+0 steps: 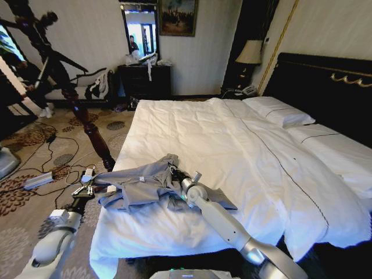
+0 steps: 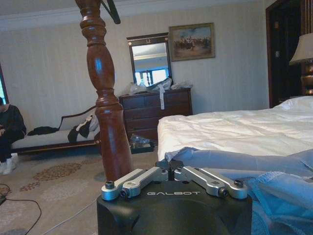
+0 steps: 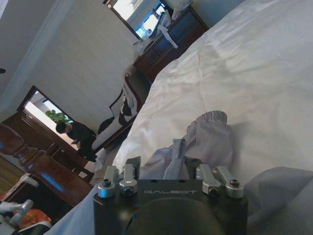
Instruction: Pick up the clothes from the bed and hang them on the clothes hanger.
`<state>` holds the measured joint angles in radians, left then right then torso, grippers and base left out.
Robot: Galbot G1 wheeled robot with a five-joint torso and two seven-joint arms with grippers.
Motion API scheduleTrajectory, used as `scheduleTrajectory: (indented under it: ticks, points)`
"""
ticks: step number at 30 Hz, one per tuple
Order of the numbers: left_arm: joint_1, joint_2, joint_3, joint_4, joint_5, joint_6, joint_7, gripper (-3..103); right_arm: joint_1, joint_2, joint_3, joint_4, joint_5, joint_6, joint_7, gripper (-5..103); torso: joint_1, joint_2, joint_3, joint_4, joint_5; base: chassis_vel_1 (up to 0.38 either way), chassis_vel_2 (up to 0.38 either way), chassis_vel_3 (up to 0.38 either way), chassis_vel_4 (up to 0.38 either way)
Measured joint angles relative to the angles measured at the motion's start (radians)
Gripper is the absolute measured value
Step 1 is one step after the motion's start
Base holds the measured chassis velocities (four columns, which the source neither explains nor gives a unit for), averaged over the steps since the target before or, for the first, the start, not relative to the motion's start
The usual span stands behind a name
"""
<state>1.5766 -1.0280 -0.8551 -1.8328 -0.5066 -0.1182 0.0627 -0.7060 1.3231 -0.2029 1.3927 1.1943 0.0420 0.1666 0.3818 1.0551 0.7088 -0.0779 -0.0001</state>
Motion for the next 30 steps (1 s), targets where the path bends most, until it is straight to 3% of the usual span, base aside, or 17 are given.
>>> scheduleTrajectory:
  ticks: [1, 3, 4, 9, 15, 19, 21, 29, 30]
  points:
    - [0.0, 0.0, 0.0, 0.0, 0.0, 0.0, 0.0, 0, 0.0, 0.001, -0.001, -0.002, 0.0, 0.0, -0.001, 54, 0.0, 0.0, 0.0, 0.0, 0.0, 0.0, 0.0, 0.0, 0.0]
    - [0.0, -0.001, 0.001, 0.0, 0.0, 0.0, 0.0, 0, 0.003, 0.005, -0.002, -0.009, -0.004, 0.0, -0.005, 65, 0.0, 0.0, 0.0, 0.0, 0.0, 0.0, 0.0, 0.0, 0.0]
    - [0.0, -0.001, 0.001, 0.0, 0.0, 0.0, 0.0, 0, 0.003, 0.005, -0.002, -0.009, -0.004, 0.0, -0.005, 65, 0.0, 0.0, 0.0, 0.0, 0.0, 0.0, 0.0, 0.0, 0.0]
    - [-0.001, -0.001, 0.002, 0.001, 0.001, 0.0, 0.0, 0, 0.012, 0.015, -0.005, -0.024, -0.001, -0.005, -0.012, 85, 0.0, 0.0, 0.0, 0.0, 0.0, 0.0, 0.0, 0.0, 0.0]
    - [-0.003, -0.001, 0.002, 0.005, 0.001, -0.001, -0.001, 0, 0.014, 0.019, -0.011, -0.023, 0.017, -0.008, -0.021, 95, 0.0, 0.0, 0.0, 0.0, 0.0, 0.0, 0.0, 0.0, 0.0]
    - [-0.006, -0.001, 0.003, 0.009, 0.001, -0.002, -0.001, 0, 0.019, 0.023, -0.017, -0.025, 0.023, -0.008, -0.04, 78, 0.0, 0.0, 0.0, 0.0, 0.0, 0.0, 0.0, 0.0, 0.0]
    - [-0.006, -0.001, 0.003, 0.01, 0.001, -0.002, -0.001, 0, 0.02, 0.023, -0.017, -0.027, 0.024, -0.007, -0.043, 78, 0.0, 0.0, 0.0, 0.0, 0.0, 0.0, 0.0, 0.0, 0.0]
    - [-0.008, 0.001, 0.003, 0.016, -0.001, -0.005, -0.001, 0, 0.017, 0.014, -0.019, -0.03, 0.004, -0.002, -0.05, 39, 0.0, 0.0, 0.0, 0.0, 0.0, 0.0, 0.0, 0.0, 0.0]
    - [-0.008, 0.001, 0.003, 0.016, -0.001, -0.005, -0.001, 0, 0.017, 0.014, -0.019, -0.03, 0.004, -0.002, -0.05, 39, 0.0, 0.0, 0.0, 0.0, 0.0, 0.0, 0.0, 0.0, 0.0]
